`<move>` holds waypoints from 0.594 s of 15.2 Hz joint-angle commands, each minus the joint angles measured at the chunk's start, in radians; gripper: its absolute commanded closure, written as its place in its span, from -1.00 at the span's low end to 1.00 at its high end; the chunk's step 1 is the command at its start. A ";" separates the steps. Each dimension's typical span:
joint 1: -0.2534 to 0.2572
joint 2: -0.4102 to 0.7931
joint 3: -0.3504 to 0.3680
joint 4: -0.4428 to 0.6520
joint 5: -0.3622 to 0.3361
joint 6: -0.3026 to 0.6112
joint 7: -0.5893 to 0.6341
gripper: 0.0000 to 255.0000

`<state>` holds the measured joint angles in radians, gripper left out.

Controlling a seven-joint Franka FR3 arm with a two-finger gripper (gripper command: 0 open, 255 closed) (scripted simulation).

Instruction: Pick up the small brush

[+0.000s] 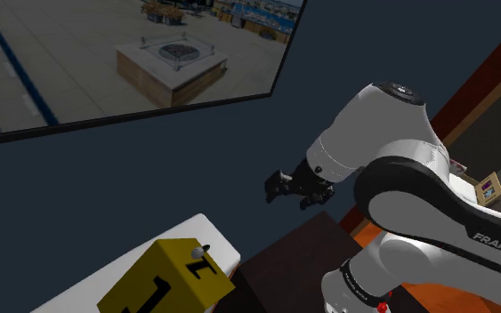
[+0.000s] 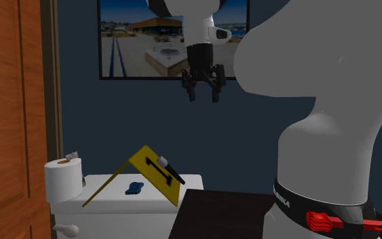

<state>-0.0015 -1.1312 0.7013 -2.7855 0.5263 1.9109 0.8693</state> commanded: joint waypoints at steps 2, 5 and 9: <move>-0.021 0.037 0.155 0.001 0.091 0.074 0.167 -1.00; -0.086 0.096 0.312 0.037 0.162 0.148 0.317 -1.00; -0.231 0.169 0.530 0.120 0.231 0.236 0.507 -1.00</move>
<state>-0.1972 -0.9783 1.1726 -2.6809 0.7363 2.1211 1.3241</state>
